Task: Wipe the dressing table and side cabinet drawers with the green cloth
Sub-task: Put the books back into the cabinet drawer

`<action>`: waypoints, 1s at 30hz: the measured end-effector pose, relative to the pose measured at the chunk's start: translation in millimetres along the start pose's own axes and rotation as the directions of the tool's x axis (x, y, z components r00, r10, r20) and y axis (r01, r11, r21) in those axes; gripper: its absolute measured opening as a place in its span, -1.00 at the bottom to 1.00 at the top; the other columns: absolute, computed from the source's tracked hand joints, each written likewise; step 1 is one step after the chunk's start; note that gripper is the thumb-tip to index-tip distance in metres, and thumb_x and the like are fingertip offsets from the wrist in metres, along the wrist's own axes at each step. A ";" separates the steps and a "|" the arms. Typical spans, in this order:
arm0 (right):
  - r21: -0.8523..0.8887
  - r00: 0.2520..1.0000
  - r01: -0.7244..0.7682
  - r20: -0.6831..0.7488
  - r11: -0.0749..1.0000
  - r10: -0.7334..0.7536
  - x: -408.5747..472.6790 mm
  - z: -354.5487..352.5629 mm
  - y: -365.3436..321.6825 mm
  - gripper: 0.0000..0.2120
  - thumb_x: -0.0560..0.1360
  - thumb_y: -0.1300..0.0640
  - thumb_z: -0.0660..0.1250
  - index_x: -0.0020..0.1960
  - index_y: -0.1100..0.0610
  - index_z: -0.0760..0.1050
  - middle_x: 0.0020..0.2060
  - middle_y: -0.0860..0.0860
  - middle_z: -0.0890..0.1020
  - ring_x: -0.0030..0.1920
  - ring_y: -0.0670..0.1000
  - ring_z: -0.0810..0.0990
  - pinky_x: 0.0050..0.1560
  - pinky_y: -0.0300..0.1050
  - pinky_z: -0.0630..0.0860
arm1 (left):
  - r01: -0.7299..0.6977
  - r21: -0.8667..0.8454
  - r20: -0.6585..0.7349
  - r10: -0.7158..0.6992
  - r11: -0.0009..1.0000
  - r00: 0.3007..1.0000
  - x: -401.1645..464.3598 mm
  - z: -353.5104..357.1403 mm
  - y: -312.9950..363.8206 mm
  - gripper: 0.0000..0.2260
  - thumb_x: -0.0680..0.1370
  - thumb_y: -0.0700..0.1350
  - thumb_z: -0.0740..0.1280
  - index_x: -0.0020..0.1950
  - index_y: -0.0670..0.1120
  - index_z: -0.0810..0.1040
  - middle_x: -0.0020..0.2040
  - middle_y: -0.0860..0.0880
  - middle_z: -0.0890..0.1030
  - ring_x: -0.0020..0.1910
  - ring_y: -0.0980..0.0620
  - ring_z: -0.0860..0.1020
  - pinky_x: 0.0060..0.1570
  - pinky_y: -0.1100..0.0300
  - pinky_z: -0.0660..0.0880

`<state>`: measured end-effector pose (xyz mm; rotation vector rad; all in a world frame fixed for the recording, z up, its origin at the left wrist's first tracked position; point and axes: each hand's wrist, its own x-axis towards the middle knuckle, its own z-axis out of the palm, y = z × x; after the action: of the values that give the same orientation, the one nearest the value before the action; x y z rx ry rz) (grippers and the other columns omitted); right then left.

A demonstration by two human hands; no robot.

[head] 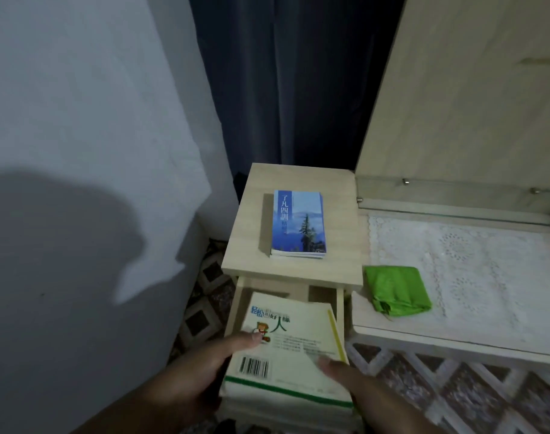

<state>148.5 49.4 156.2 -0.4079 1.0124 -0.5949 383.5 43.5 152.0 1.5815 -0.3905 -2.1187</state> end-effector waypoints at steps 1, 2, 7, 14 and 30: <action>0.010 0.999 -0.005 -0.041 1.000 0.005 4.6 -2.7 5.2 -0.71 0.24 0.07 0.66 -0.06 0.05 0.71 -0.25 0.00 0.75 -0.27 -0.05 0.73 -0.14 -0.12 0.59 | 0.011 0.018 0.002 -0.011 1.000 1.000 5.8 -3.1 -2.8 -0.77 0.49 -0.10 0.41 0.10 -0.12 0.72 0.16 -0.30 0.65 0.16 -0.27 0.63 0.33 -0.15 0.44; 0.006 0.995 -0.030 -0.092 1.000 0.031 9.6 -2.7 8.5 -0.78 0.36 0.12 0.56 0.00 0.07 0.69 -0.21 0.03 0.76 -0.21 0.00 0.73 -0.07 -0.06 0.57 | 0.018 0.046 -0.014 -0.017 0.999 1.000 14.1 -6.2 -3.5 -0.76 0.48 -0.09 0.42 0.10 -0.12 0.72 0.17 -0.29 0.65 0.18 -0.27 0.63 0.37 -0.15 0.41; -0.077 0.950 -0.213 -0.249 0.974 0.188 61.9 -16.9 20.7 -0.63 0.49 0.04 0.47 0.12 0.32 0.64 -0.01 0.25 0.72 0.02 0.26 0.71 0.19 0.24 0.59 | 0.092 0.113 -0.116 -0.079 0.989 0.990 66.1 -21.7 5.9 -0.63 0.45 -0.08 0.47 0.19 -0.23 0.65 0.12 -0.29 0.67 0.13 -0.24 0.64 0.28 -0.12 0.49; -0.338 0.881 -0.301 -0.457 0.892 0.124 126.5 -36.0 58.9 -0.54 0.58 -0.02 0.36 0.36 0.23 0.41 0.09 0.13 0.59 0.03 0.11 0.60 -0.14 -0.07 0.59 | 0.129 0.367 -0.299 -0.014 0.921 0.954 133.7 -23.1 -9.8 -0.74 0.56 -0.10 0.40 0.17 -0.23 0.58 0.02 -0.20 0.68 0.00 -0.16 0.66 0.11 -0.06 0.60; -0.585 0.864 -0.408 -0.496 0.701 0.089 144.3 -37.5 77.2 -0.67 0.63 0.24 0.23 0.36 0.31 0.42 0.23 0.25 0.55 0.25 0.24 0.56 0.26 0.07 0.55 | 0.132 0.590 -0.384 0.134 0.796 0.914 153.9 -19.2 -45.6 -0.66 0.63 -0.16 0.28 0.36 -0.30 0.45 0.03 -0.11 0.49 -0.01 -0.05 0.49 -0.04 0.16 0.46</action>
<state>193.6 15.7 -2.0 -0.7836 1.7010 -0.0177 357.6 2.9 -2.3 2.3185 -0.9968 -1.6574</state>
